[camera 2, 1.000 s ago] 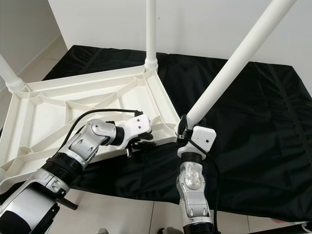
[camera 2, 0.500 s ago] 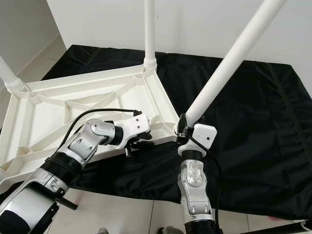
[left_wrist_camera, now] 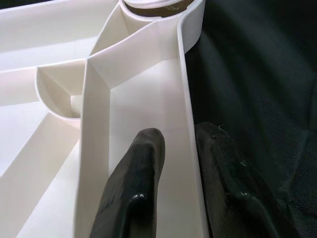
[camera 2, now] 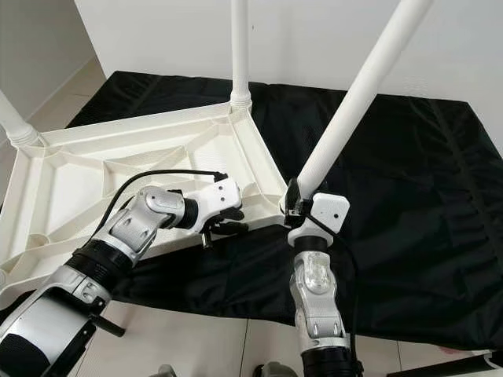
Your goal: Building children table
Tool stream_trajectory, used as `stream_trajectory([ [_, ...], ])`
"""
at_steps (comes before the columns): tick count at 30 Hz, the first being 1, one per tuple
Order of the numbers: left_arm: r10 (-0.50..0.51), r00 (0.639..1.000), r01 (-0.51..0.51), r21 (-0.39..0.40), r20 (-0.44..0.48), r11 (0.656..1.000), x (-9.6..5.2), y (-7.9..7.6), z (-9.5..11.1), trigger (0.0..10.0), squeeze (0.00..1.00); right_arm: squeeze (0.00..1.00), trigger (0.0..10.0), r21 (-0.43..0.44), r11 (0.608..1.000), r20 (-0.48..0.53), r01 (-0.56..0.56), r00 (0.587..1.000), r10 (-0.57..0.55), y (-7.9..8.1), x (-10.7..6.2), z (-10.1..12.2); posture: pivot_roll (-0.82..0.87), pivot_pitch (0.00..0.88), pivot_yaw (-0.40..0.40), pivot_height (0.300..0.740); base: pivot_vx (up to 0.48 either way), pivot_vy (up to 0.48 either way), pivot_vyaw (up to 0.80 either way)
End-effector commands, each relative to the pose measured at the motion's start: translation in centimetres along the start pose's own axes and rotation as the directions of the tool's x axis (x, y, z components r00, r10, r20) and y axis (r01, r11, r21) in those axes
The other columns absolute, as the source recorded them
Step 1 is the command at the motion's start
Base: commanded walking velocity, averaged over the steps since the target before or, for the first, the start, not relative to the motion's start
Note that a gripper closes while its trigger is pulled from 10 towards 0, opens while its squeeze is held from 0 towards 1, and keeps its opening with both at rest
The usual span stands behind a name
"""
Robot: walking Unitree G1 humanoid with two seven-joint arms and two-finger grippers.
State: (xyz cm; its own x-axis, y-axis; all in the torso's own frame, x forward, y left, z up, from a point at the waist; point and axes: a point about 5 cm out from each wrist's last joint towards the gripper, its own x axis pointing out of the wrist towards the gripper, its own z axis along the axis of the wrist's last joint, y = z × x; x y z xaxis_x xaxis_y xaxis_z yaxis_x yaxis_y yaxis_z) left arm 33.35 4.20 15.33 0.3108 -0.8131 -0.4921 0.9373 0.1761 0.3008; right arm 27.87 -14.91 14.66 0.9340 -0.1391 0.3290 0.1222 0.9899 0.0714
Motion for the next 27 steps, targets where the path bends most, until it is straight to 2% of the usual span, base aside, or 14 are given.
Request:
stream_trajectory([
  [1, 0.045, 0.999, -0.045, -0.006, 0.009, 0.999, -0.2, 0.6, 0.1, 10.0, 0.00, 0.00, 10.0, 0.008, 1.000, 0.006, 0.004, 1.000, -0.004, -0.1, 0.3, 0.2, -0.07, 0.020, 0.004, 0.740, 0.000, 0.000, 0.00],
  [12, 0.072, 0.995, -0.068, -0.047, 0.068, 0.997, -1.0, 1.5, 1.1, 10.0, 0.00, 0.00, 10.0, -0.009, 1.000, 0.032, 0.001, 1.000, -0.001, -0.7, 1.4, 0.8, -0.07, 0.023, -0.006, 0.740, 0.000, 0.000, 0.00],
  [13, 0.070, 0.995, -0.066, -0.058, 0.069, 0.996, -1.1, 1.5, 1.0, 10.0, 1.00, 0.00, 10.0, -0.014, 1.000, 0.029, -0.002, 1.000, 0.002, -0.8, 1.4, 0.7, -0.07, 0.026, -0.007, 0.740, 0.000, 0.000, 0.00],
  [18, 0.076, 0.995, -0.072, -0.058, 0.068, 0.996, -1.1, 1.6, 1.0, 10.0, 1.00, 0.00, 10.0, -0.017, 1.000, 0.026, -0.007, 1.000, 0.007, -0.7, 1.3, 0.6, -0.07, 0.026, -0.006, 0.740, 0.000, 0.000, 0.00],
  [19, 0.079, 0.994, -0.075, -0.061, 0.072, 0.995, -1.1, 1.6, 1.1, 10.0, 0.42, 0.00, 10.0, -0.019, 1.000, 0.025, -0.009, 1.000, 0.009, -0.7, 1.3, 0.6, -0.07, 0.026, -0.006, 0.740, 0.000, 0.000, 0.00],
  [20, 0.079, 0.994, -0.075, -0.061, 0.072, 0.995, -1.1, 1.6, 1.1, 10.0, 0.42, 0.00, 10.0, -0.019, 1.000, 0.025, -0.009, 1.000, 0.009, -0.7, 1.3, 0.6, -0.07, 0.026, -0.006, 0.740, 0.000, 0.000, 0.00],
  [21, 0.079, 0.993, -0.073, -0.068, 0.086, 0.995, -1.2, 1.7, 1.3, 10.0, 0.00, 0.00, 10.0, -0.024, 1.000, 0.023, -0.011, 1.000, 0.012, -0.9, 1.3, 0.5, -0.07, 0.029, -0.003, 0.740, 0.000, 0.000, 0.00],
  [27, 0.089, 0.984, -0.073, -0.106, 0.156, 0.992, -1.7, 2.5, 2.7, 10.0, 0.00, 0.00, 10.0, -0.060, 0.998, 0.020, -0.030, 0.999, 0.031, -1.6, 1.7, 0.4, -0.07, 0.029, -0.001, 0.740, 0.000, 0.000, 0.00],
])
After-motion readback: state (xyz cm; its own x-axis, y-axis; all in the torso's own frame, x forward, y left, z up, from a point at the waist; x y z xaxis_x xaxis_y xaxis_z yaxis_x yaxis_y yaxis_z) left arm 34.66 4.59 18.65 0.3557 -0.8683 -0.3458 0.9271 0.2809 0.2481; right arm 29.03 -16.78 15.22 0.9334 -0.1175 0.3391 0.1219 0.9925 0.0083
